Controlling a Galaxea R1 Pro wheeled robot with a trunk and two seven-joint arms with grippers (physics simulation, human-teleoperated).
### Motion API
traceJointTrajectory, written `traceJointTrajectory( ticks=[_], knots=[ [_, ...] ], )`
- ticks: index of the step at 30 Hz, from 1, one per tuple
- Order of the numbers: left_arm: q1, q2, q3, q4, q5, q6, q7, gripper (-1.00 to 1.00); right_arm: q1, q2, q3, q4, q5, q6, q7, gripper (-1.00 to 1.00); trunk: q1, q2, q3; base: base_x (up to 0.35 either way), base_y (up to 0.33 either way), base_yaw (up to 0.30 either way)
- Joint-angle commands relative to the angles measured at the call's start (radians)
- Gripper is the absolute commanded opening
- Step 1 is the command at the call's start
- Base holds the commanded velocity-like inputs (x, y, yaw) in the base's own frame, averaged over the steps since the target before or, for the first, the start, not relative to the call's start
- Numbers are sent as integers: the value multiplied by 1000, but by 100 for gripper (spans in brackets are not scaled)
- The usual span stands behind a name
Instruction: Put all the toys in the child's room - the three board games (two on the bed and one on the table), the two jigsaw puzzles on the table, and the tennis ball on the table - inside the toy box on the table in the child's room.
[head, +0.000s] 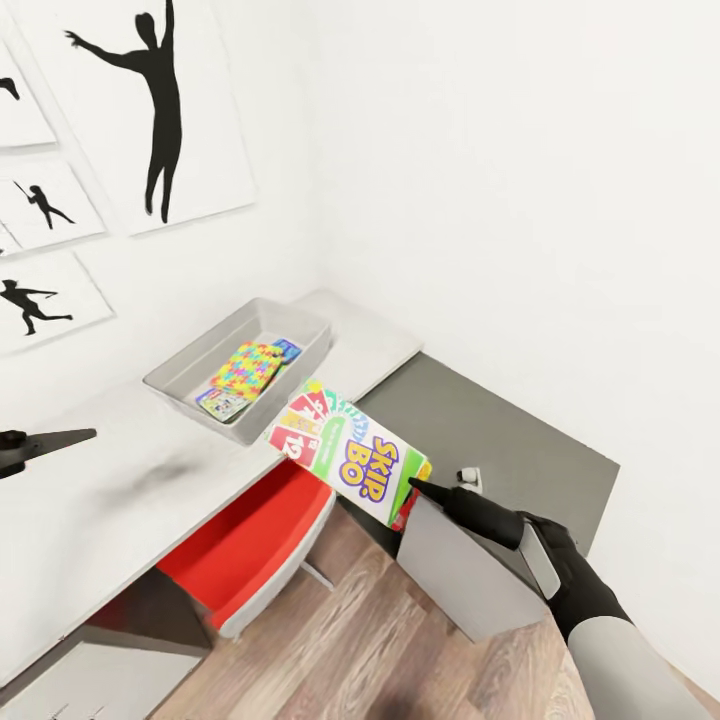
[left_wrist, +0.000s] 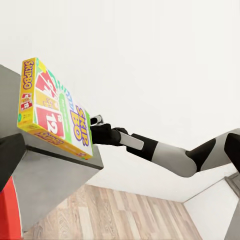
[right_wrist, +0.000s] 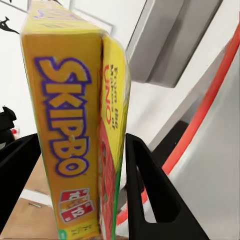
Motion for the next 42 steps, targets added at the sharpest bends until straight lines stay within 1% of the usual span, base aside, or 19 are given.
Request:
traceJointTrajectory(
  ticks=[1,5,12,19,28,38,42],
  knots=[
    [-1,0,-1,0,-1,10,-4,100,0,0,-1,-1,-5,10,2,-100,1,-2,0,167,175,218],
    [-1,0,-1,0,-1,11,-4,100,0,0,-1,-1,-5,10,2,-100,1,-2,4,217,171,218],
    [-1,0,9,0,-1,11,-4,100,0,0,-1,-1,-5,9,3,-100,1,-2,13,183,113,218],
    [-1,0,11,0,-1,10,-4,100,0,-1,-1,-10,-5,9,5,-100,1,-2,21,56,13,218],
    [-1,0,13,0,0,12,-4,100,35,0,0,-70,-5,11,2,-100,1,-2,32,181,-47,218],
    [-1,0,12,0,0,11,-4,100,38,-1,-1,-75,-4,11,0,-100,1,-2,44,157,-16,219],
    [-1,0,13,0,0,11,-4,100,38,-2,-1,-74,-4,11,0,-100,1,-2,48,80,119,233]
  ],
)
